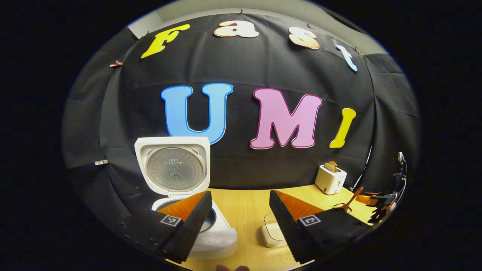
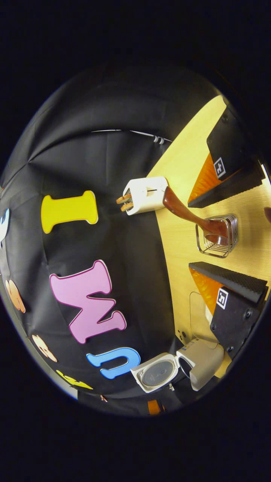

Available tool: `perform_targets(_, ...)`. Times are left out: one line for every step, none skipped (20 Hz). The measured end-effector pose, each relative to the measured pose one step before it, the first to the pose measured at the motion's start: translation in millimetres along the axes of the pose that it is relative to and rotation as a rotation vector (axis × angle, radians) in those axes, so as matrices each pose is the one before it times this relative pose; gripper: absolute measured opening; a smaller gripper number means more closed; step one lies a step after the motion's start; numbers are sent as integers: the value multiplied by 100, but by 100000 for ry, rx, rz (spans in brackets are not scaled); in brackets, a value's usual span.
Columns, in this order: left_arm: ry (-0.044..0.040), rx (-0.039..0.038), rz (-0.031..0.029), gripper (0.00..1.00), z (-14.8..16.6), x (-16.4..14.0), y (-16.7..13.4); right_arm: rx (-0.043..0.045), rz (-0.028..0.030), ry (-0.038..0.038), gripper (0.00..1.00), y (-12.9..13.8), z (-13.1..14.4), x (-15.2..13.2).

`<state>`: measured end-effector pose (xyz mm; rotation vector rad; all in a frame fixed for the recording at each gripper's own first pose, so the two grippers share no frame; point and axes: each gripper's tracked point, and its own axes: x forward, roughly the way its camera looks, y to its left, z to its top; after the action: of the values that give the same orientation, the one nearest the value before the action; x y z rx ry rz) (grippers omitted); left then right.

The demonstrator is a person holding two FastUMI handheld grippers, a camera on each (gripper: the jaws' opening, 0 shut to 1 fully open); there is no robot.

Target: Close the left gripper, press the button to open the rice cooker; take a wooden spoon from the chopstick holder with the right hand, scoop a spoonful of rice and pour it into the rice cooker, then put the wooden spoon back into the chopstick holder.

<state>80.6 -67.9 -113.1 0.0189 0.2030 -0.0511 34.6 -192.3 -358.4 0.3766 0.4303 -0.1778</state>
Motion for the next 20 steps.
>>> perform_targets(973,39,473,98,-462,153,-78,992,48,1239,89,-456,-700,729)
perform_targets(1048,94,546,98,-401,135,-133,1126,66,930,89,-369,-611,746)
perform_targets(1029,119,357,98,-458,43,-281,1265,358,675,89,-263,-530,828)
perform_targets(692,509,240,98,-306,33,-165,1163,509,520,89,-307,-388,713)
perform_targets(603,1146,377,98,-283,17,-33,1041,653,317,89,-101,-308,561)
perform_targets(589,1416,278,98,-187,94,-90,822,738,344,89,66,-197,535)
perform_targets(736,1210,231,98,-486,-39,-122,565,713,184,89,66,-121,434)
perform_targets(802,816,122,98,-236,65,-45,565,1002,346,89,191,-85,450)
perform_targets(663,335,254,98,-132,79,-43,606,1041,38,89,209,-77,404)
perform_targets(563,-101,68,98,-74,71,-16,765,1421,-50,89,328,-63,308)
perform_targets(591,-415,215,96,-301,220,46,210,1412,-104,87,390,48,322)
perform_targets(634,-331,137,98,-174,117,65,-183,1908,-141,86,376,-129,343)
perform_targets(478,-60,393,98,-313,70,193,-375,66,-20,85,-140,-87,305)
perform_targets(508,87,548,98,-187,104,199,155,-8,-298,80,-85,-12,77)
perform_targets(640,38,377,98,-227,-7,164,50,-676,16,80,-249,-48,195)
perform_targets(433,58,181,98,-143,6,100,220,-290,598,77,-114,-147,145)
perform_targets(345,282,155,98,-222,47,119,81,-88,-11,72,-97,121,-97)
perform_targets(212,453,25,98,-38,-14,-6,-98,141,-270,55,85,178,-85)
perform_targets(200,419,-60,98,-193,-44,-47,-164,343,-800,68,72,277,-204)
perform_targets(-20,193,-65,98,-42,12,-24,110,775,-537,68,156,295,-150)
